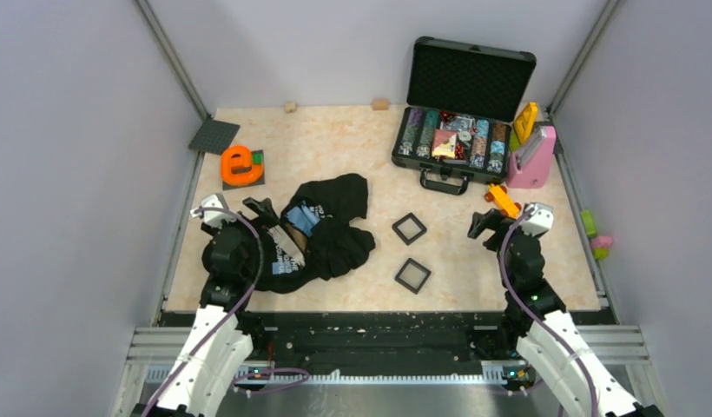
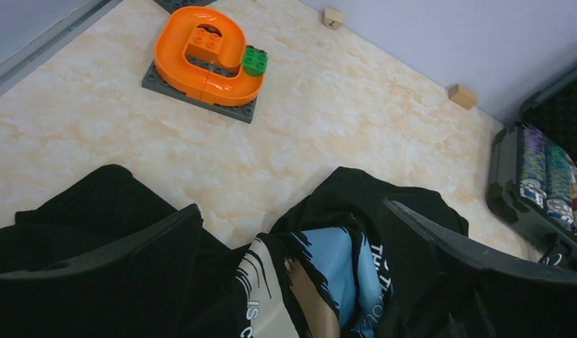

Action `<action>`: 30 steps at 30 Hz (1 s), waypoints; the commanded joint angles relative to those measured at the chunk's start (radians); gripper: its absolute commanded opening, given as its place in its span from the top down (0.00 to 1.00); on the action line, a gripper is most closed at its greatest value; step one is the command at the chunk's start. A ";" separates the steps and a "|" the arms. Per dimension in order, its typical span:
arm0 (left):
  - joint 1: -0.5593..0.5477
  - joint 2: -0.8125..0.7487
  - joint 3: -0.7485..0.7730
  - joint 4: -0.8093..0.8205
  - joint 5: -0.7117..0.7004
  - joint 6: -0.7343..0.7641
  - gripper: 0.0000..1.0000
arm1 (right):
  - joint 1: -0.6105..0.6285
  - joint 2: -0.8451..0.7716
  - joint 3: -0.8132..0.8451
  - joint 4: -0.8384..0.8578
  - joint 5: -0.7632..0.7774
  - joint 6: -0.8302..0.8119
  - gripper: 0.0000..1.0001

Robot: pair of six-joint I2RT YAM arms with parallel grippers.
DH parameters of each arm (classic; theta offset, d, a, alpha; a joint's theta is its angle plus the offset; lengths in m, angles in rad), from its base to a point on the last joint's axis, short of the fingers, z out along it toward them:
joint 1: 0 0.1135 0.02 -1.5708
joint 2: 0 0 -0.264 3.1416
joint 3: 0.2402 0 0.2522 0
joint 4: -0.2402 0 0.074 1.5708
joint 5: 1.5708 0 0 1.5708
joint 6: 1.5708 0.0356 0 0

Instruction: Remove the brooch from the garment

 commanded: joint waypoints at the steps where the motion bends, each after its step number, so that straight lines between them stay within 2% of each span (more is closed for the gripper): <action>1: 0.002 -0.034 0.020 -0.047 -0.093 -0.070 0.01 | 0.006 0.005 0.014 0.076 -0.010 0.004 0.01; 3: 0.002 -0.056 0.002 -0.040 -0.084 -0.065 0.01 | 0.006 -0.006 -0.017 0.118 -0.028 0.005 0.01; 6: 0.002 -0.077 -0.023 -0.013 0.013 -0.021 0.01 | 0.006 -0.018 -0.019 0.131 -0.055 -0.006 0.01; 8: 0.002 -0.072 -0.038 0.007 0.071 -0.011 0.01 | 0.005 0.016 -0.001 0.164 -0.129 -0.011 0.03; 13: 0.002 -0.008 -0.060 0.051 0.233 -0.010 0.01 | 0.042 0.263 0.143 0.154 -0.359 -0.002 0.13; 17: 0.002 0.057 -0.074 0.103 0.303 -0.009 0.08 | 0.195 0.447 0.256 0.133 -0.345 -0.036 0.13; 21: 0.002 0.130 -0.065 0.138 0.320 -0.013 0.06 | 0.351 0.663 0.376 0.100 -0.306 -0.051 0.13; 26: 0.002 0.219 -0.034 0.148 0.362 -0.035 0.06 | 0.480 0.910 0.525 0.108 -0.302 -0.056 0.23; 30: 0.002 0.232 -0.027 0.139 0.369 -0.043 0.06 | 0.520 1.080 0.627 0.115 -0.346 -0.040 0.30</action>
